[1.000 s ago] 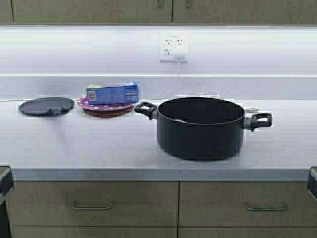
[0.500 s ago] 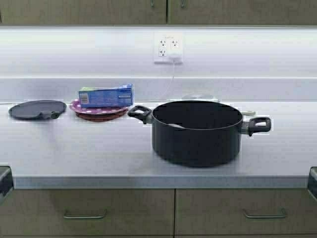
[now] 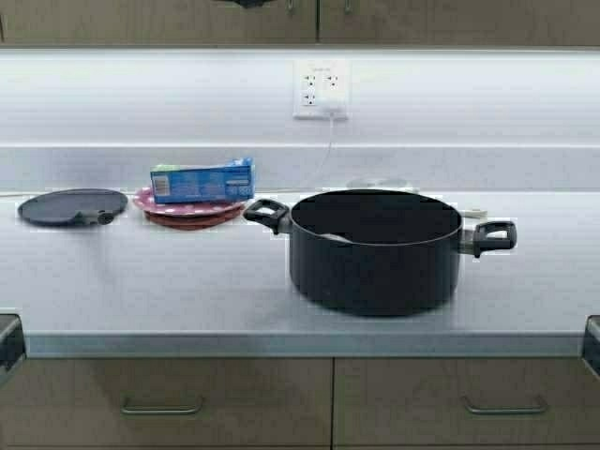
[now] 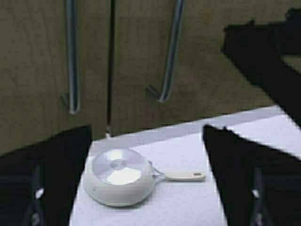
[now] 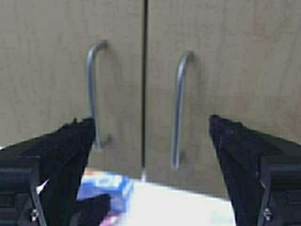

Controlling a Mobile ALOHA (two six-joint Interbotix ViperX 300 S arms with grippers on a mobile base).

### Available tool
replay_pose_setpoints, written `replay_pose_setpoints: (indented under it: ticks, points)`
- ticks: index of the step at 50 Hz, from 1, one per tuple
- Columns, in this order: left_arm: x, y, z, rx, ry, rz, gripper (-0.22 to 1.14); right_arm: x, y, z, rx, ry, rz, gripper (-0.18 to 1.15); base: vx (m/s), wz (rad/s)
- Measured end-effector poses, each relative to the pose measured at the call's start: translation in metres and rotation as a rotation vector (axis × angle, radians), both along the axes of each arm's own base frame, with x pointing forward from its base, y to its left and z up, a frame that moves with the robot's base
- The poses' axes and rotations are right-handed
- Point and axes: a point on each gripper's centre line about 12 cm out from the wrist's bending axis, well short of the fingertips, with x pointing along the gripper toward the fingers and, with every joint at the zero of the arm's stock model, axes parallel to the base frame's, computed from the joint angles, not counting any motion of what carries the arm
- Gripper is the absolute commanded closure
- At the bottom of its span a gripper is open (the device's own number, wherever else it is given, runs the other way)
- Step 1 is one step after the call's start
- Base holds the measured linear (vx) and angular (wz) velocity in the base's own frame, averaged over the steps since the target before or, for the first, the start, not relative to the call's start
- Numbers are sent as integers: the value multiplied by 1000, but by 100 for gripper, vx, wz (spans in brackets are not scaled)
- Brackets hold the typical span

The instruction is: Open the cabinet, put the pot inside, then close it

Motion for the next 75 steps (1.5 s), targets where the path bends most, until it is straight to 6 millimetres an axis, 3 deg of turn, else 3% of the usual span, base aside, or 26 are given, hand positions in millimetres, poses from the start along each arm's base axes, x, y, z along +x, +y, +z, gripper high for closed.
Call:
replay_pose_setpoints:
  ticks: [9, 27, 36, 49, 55, 59, 64, 70, 73, 75]
  points:
    - [7, 7, 9, 65, -89, 85, -9, 16, 1, 7, 36, 0, -51, -4, 1, 1]
    - [47, -5, 8, -24, -156, 183, -9, 55, 17, 7, 59, -20, -71, -4, 0, 0]
    - [65, -12, 1, -46, -160, 218, -9, 71, 22, -1, 80, 2, -103, -4, 0, 0]
    - [80, -16, -8, -73, -148, 261, -8, 94, 13, -12, 109, 37, -183, -3, 0, 0]
    - [82, -12, -9, -78, -143, 272, -8, 95, 14, -12, 104, 32, -188, 5, 0, 0]
    - [83, -10, -9, -80, -141, 277, -5, 96, 13, -13, 106, 30, -197, 22, 0, 0]
    - [84, -9, -8, -90, -139, 283, 15, 95, 16, -14, 99, 32, -189, 56, 0, 0]
    - [87, -3, -9, -95, -128, 299, 71, 94, 18, -15, 95, 38, -187, 98, 0, 0]
    - [88, -7, -7, -96, -117, 284, 99, 94, 18, -15, 93, 45, -180, 101, 0, 0]
    - [88, -8, -7, -91, -107, 278, 105, 94, 18, -15, 92, 50, -175, 96, 0, 0]
